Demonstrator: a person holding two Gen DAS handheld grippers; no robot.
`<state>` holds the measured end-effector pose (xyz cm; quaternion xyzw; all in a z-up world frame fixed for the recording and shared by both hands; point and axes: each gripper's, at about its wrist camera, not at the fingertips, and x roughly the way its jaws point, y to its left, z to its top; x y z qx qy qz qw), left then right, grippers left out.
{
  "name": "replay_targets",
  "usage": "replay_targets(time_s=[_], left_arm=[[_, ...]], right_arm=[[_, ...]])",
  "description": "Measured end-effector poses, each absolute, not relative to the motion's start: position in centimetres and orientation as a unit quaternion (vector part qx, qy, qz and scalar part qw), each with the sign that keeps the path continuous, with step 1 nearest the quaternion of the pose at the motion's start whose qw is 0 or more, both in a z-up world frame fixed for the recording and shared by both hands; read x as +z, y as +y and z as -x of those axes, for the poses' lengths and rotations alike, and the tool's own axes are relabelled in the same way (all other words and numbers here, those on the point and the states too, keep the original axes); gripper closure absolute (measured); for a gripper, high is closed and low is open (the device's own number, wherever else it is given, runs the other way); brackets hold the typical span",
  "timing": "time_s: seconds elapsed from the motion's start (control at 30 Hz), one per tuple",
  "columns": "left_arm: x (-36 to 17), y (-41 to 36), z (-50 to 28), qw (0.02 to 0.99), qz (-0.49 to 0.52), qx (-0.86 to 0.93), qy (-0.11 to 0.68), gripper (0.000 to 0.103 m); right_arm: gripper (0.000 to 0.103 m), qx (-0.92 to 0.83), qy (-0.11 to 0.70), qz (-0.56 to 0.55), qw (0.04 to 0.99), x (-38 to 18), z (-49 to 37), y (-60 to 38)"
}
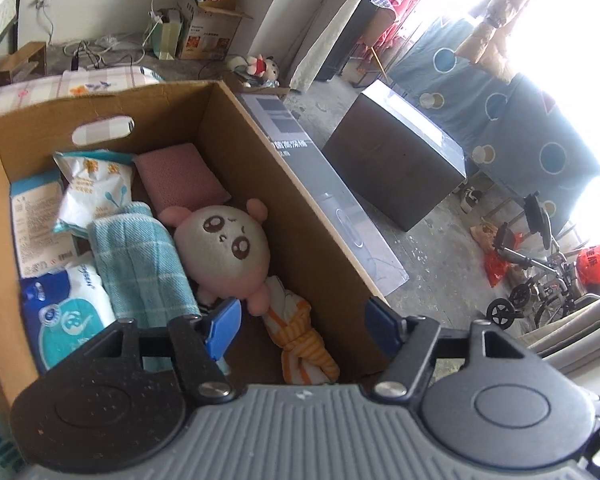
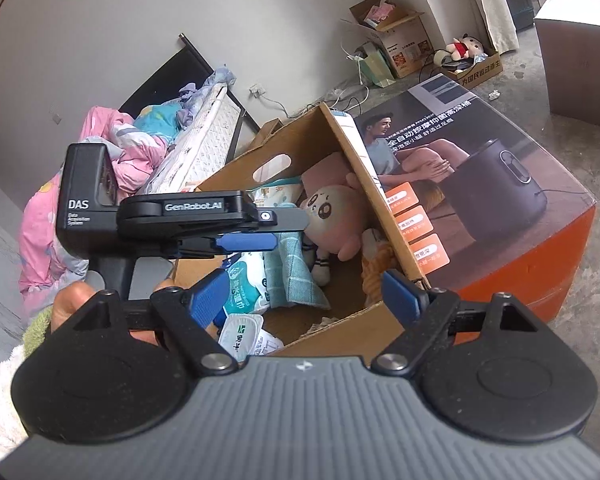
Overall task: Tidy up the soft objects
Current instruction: 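Release the orange-white striped towel into the box with the left tool, then move the right tool to the gold LOTTE packet on the sheet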
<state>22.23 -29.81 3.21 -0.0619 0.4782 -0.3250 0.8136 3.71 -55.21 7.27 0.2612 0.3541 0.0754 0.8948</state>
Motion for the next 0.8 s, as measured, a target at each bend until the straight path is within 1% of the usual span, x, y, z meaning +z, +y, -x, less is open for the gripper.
replay_targets(time_s=[0.17,0.33,0.57,0.8], left_arm=[[6.5,-25.2,-19.8,0.841,0.026,-0.322,0.433,0.026],[8.2,-18.8,-17.3,0.871,0.012,-0.291,0.395,0.024],[8.6,-7.5,-14.5,0.915,0.025,-0.185,0.357,0.024],[7.4,2.7,-11.5,0.939,0.021,-0.054,0.34,0.022]], right_arm=[[0.02,0.099,0.346,-0.258,0.897,8.0,-4.5,-53.1],[0.019,0.134,0.346,-0.253,0.893,8.8,-6.3,-50.2],[0.018,0.201,0.358,-0.238,0.88,10.3,-10.4,-44.1],[0.016,0.278,0.395,-0.186,0.856,10.7,-16.0,-33.6]])
